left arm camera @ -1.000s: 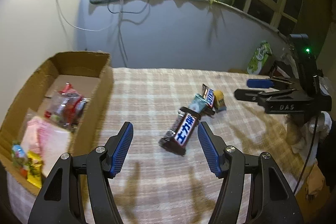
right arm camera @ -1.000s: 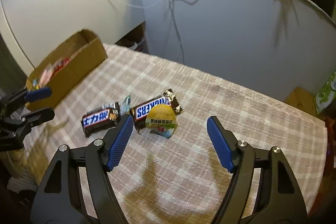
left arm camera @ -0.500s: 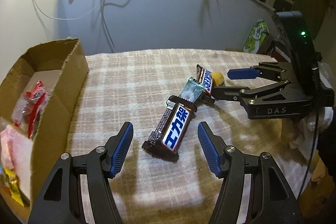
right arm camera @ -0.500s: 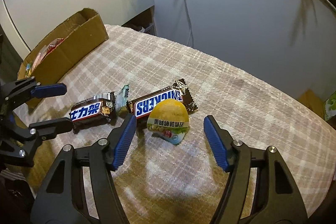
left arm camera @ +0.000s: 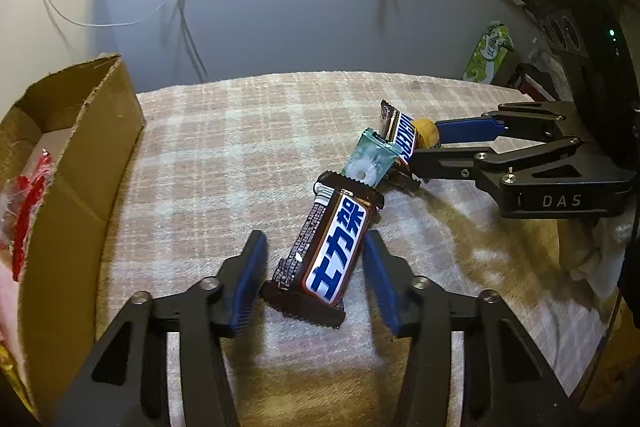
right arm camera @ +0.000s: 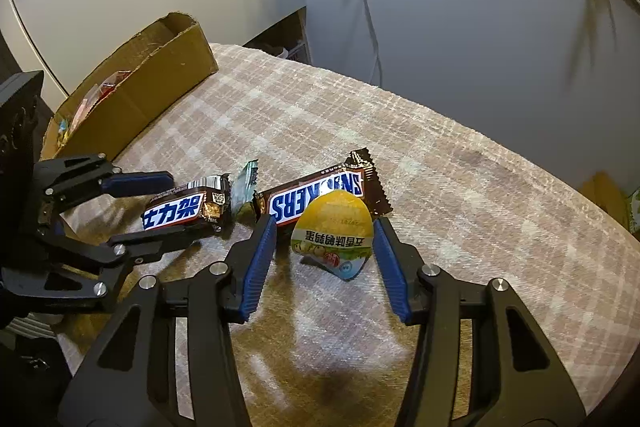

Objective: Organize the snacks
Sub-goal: 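Grasp a Snickers bar with the left tool while the right tool grasps the yellow round packet, then carry the Snickers bar and yellow packet into the box and open both tools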

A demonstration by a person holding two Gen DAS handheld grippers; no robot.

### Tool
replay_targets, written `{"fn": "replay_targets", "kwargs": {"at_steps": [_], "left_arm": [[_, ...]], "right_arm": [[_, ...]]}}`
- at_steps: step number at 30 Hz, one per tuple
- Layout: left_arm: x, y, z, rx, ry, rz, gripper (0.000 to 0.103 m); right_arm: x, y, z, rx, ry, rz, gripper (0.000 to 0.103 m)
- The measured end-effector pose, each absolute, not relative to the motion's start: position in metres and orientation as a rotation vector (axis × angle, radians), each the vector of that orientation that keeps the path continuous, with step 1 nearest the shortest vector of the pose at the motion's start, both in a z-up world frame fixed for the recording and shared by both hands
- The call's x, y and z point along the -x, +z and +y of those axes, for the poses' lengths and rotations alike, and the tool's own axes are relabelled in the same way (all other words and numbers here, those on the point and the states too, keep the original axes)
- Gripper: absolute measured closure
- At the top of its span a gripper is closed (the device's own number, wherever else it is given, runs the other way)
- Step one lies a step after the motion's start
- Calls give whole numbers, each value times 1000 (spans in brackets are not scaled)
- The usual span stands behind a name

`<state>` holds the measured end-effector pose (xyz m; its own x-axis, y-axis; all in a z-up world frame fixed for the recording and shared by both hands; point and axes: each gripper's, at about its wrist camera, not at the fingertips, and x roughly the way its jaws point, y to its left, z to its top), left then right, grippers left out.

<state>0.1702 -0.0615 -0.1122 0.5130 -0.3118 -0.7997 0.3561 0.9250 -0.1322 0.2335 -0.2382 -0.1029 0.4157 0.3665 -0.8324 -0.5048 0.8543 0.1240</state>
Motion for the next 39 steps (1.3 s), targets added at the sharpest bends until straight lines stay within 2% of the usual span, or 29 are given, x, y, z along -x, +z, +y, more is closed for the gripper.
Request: {"fn": "replay_targets", "kwargs": {"at_steps": [2, 4, 6, 20, 39], "left_arm": [[-171, -112, -62, -46, -406, 951, 67], [-172, -112, -63, -45, -406, 949, 75], [-172, -113, -62, -38, -406, 949, 76], [-168, -108, -57, -16, -403, 937, 77], [-124, -52, -5, 30, -321, 776, 77]], "right_arm": [[-234, -103, -238, 145, 566, 1011, 59], [-233, -103, -237, 147, 572, 1016, 60], [-233, -104, -237, 151, 571, 1018, 60], [-225, -102, -240, 156, 551, 1026, 62], [-189, -37, -199, 191, 595, 888, 62]]}}
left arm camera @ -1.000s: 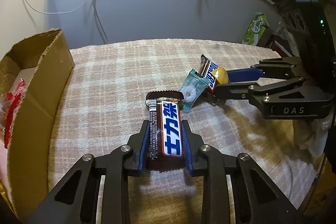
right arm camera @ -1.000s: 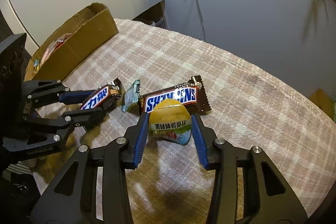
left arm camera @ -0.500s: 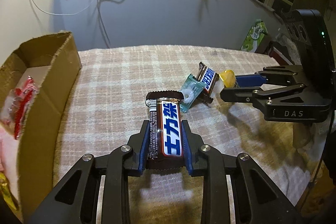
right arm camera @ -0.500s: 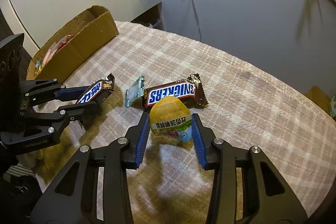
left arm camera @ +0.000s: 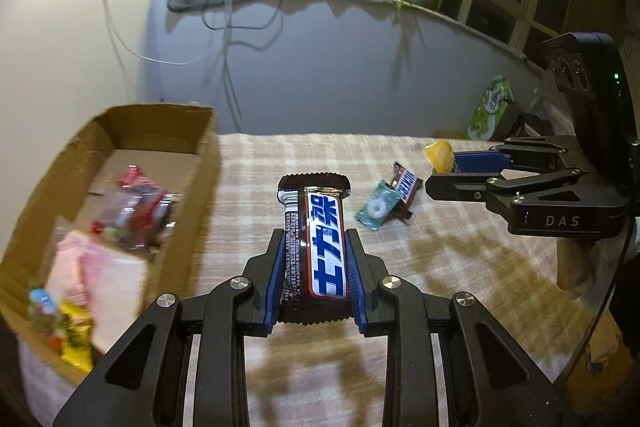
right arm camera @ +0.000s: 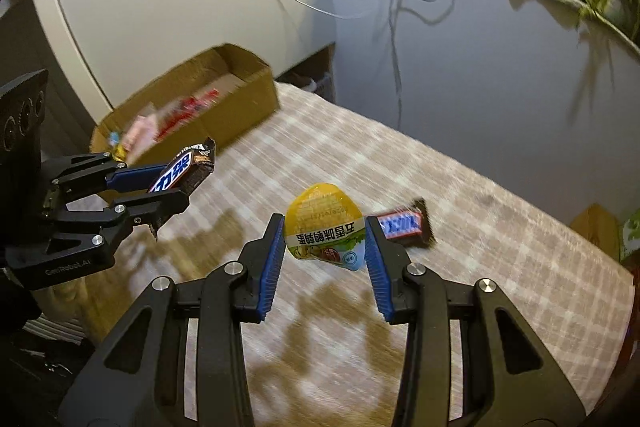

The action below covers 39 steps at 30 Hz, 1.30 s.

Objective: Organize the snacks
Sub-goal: 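Carry the Snickers bar and yellow packet into the box and open both tools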

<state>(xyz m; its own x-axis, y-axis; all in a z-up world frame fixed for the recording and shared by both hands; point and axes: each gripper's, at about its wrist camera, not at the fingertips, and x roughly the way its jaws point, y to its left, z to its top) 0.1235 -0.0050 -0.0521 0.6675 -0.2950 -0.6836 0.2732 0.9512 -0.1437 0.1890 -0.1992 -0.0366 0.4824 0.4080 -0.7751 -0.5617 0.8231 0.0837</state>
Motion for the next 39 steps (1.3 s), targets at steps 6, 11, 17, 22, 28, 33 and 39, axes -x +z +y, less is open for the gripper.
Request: {"fn": "replay_targets", "kwargs": {"at_steps": [6, 11, 17, 22, 28, 33, 39], "left_arm": [[-112, -41, 22, 44, -268, 738, 77], [-106, -36, 48, 67, -222, 717, 77], [-103, -32, 76, 84, -169, 700, 77], [-104, -32, 96, 90, -129, 693, 77], [-107, -34, 113, 92, -89, 695, 77], [-111, -36, 121, 84, -67, 699, 77], [-114, -37, 128, 87, -47, 702, 77]], "right_arm": [[-187, -23, -166, 216, 635, 852, 62], [-189, -17, -142, 225, 659, 836, 62], [-199, -12, -106, 240, 692, 827, 62], [-207, -11, -78, 254, 720, 824, 62], [-218, -13, -45, 277, 752, 823, 62], [-228, -18, -24, 292, 775, 837, 62], [-236, -26, -7, 295, 796, 859, 62]]}}
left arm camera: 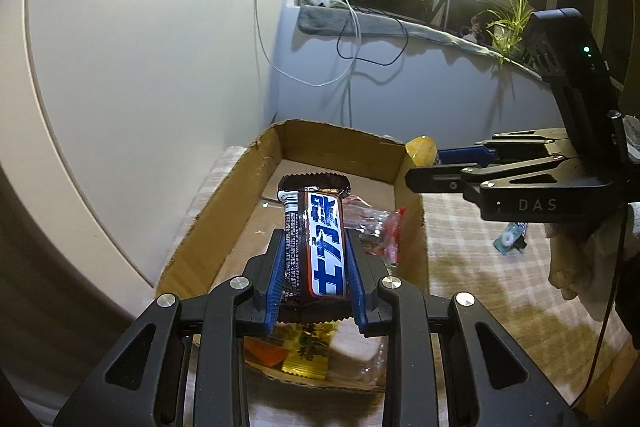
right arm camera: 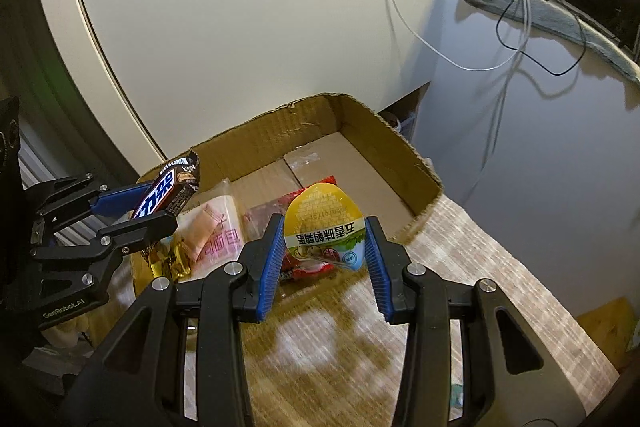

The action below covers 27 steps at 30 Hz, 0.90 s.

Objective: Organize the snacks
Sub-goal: 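Carry the Snickers bar and yellow packet into the box and open both tools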

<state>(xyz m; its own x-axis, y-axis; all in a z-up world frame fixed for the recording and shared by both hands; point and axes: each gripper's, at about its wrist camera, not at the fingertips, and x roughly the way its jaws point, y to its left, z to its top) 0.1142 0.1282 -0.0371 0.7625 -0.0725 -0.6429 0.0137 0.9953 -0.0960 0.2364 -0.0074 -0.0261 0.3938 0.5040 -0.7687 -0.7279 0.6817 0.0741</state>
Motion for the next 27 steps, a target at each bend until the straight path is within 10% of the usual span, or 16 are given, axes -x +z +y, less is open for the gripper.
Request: {"fn": "replay_targets", "kwargs": {"at_steps": [16, 27], "left_arm": [[-122, -43, 137, 97, -33, 718, 76], [-121, -45, 139, 88, -6, 711, 44]], "right_arm": [[-250, -42, 10, 305, 803, 892, 60], [-254, -38, 6, 292, 753, 852, 17]]}}
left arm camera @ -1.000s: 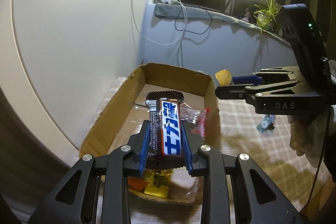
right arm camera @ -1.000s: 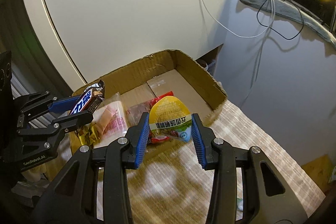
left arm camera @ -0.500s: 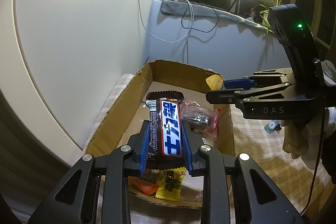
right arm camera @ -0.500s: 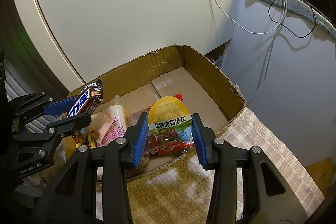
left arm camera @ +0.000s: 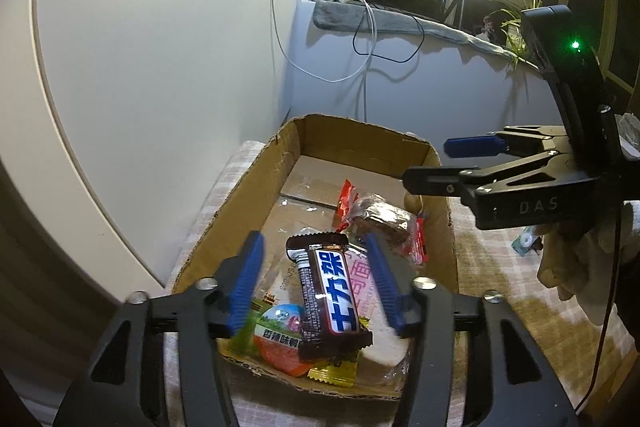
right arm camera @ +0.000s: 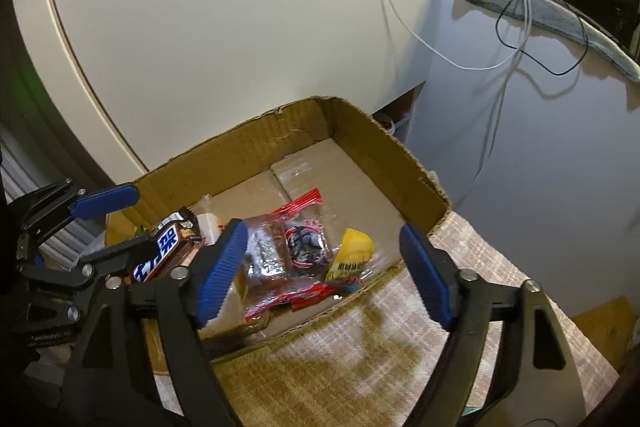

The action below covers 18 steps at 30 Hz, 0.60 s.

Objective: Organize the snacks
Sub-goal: 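Carry the Snickers bar and yellow packet into the box and open both tools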

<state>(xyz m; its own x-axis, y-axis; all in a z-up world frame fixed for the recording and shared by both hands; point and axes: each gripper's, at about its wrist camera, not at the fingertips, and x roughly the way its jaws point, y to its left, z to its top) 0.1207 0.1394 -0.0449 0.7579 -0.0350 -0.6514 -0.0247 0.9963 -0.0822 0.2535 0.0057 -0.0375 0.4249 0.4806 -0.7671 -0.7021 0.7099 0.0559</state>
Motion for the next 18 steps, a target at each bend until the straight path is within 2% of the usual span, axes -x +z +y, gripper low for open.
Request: {"fn": "replay_targets", "kwargs": {"at_steps": [1, 7, 18], "left_arm": [[-121, -45, 140, 86, -4, 709, 41], [-120, -43, 137, 70, 4, 704, 23], [-119, -40, 133, 58, 21, 708, 22]], "right_arm": [[-254, -37, 5, 289, 750, 849, 13], [-254, -34, 2, 286, 729, 842, 12], [-247, -27, -12, 269, 721, 833, 12]]}}
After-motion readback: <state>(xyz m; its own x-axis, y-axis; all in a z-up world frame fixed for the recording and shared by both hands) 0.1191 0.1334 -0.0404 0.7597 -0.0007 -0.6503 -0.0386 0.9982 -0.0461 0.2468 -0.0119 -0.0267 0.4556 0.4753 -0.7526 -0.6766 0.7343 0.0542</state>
